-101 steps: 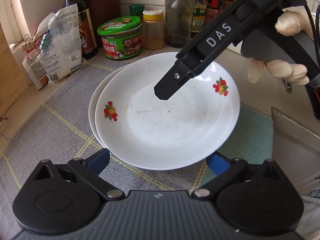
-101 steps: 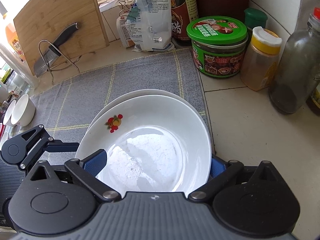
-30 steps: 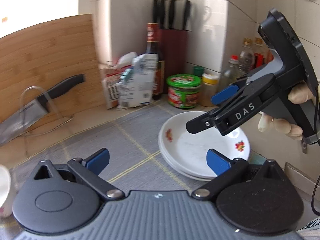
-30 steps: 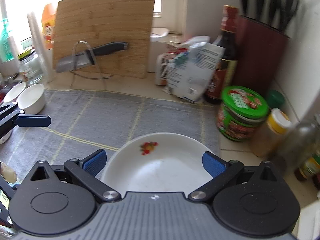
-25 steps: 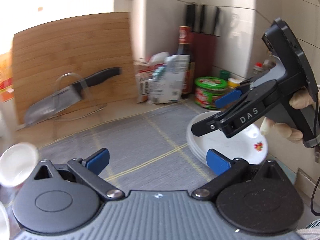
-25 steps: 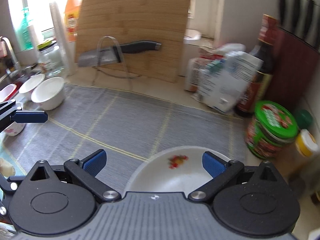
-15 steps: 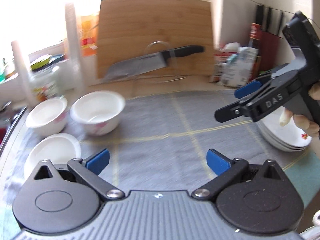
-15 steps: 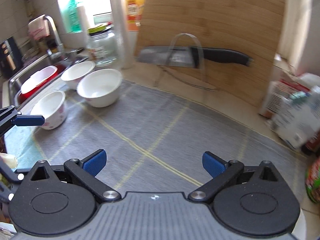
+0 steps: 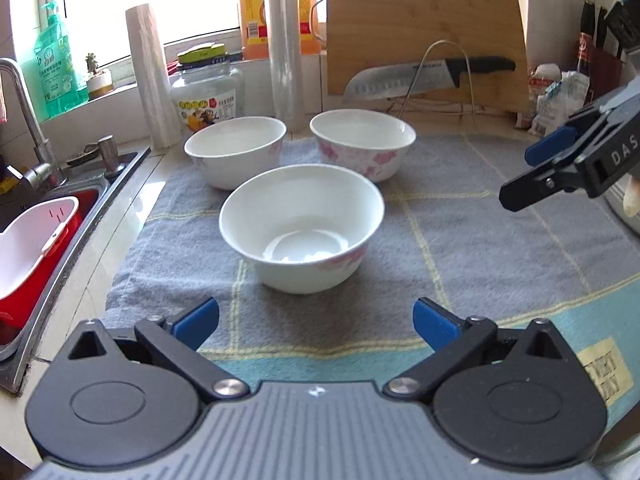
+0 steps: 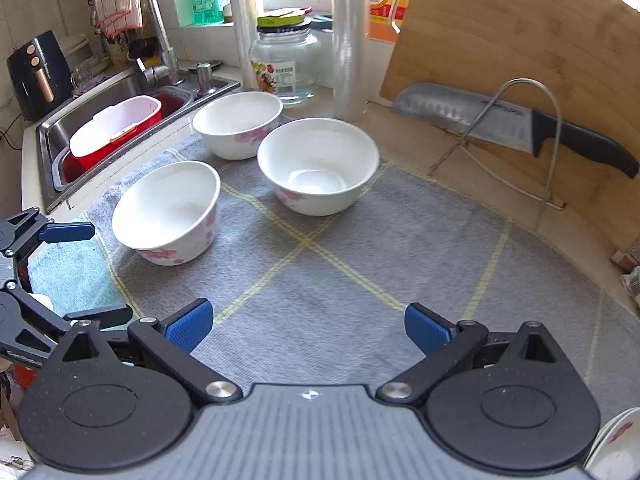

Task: Organize plates and bowls
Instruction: 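Move both tools toward the white bowls on the towel, then close both tools on opposite rims of the nearest pink-flowered white bowl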

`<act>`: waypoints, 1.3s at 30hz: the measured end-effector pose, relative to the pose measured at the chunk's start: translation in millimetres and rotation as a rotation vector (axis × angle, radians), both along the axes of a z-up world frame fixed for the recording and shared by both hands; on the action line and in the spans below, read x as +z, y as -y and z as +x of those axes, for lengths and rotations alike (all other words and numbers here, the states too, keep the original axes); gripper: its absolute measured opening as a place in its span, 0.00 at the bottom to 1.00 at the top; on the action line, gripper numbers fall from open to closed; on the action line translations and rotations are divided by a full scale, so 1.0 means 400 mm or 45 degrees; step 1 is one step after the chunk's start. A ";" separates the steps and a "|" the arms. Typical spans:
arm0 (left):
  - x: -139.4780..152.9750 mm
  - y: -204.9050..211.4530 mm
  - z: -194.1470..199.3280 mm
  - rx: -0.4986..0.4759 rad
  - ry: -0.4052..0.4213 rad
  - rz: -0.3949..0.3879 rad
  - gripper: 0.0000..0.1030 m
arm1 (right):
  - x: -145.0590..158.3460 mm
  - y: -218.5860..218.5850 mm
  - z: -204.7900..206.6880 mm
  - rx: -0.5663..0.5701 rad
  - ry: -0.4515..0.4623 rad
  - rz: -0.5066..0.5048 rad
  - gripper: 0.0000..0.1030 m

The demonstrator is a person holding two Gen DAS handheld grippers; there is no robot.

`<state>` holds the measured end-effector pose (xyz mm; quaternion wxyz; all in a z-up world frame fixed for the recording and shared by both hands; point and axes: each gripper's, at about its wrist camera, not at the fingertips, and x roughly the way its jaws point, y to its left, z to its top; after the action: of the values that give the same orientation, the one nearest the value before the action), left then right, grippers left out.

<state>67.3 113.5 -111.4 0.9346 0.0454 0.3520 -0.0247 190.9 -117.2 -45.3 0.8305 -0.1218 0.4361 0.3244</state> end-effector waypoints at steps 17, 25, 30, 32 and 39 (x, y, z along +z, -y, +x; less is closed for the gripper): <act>-0.047 -0.101 0.063 -0.239 -0.069 -0.077 0.99 | -0.048 -0.201 -0.040 0.027 -0.113 0.050 1.00; -0.045 -0.103 0.100 -0.309 -0.012 -0.082 0.99 | -0.049 -0.261 -0.014 0.059 -0.123 0.070 1.00; -0.040 -0.106 0.113 -0.322 0.030 -0.098 0.99 | -0.048 -0.289 0.009 0.082 -0.125 0.080 1.00; -0.039 -0.108 0.120 -0.334 0.034 -0.105 0.97 | -0.050 -0.299 0.018 0.096 -0.136 0.088 1.00; -0.035 -0.111 0.124 -0.357 0.058 -0.107 0.86 | -0.055 -0.326 0.044 0.124 -0.151 0.104 0.97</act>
<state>116.9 157.9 -125.5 0.9307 0.0555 0.3196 -0.1688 208.5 13.3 -67.5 0.7909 -0.0895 0.4644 0.3884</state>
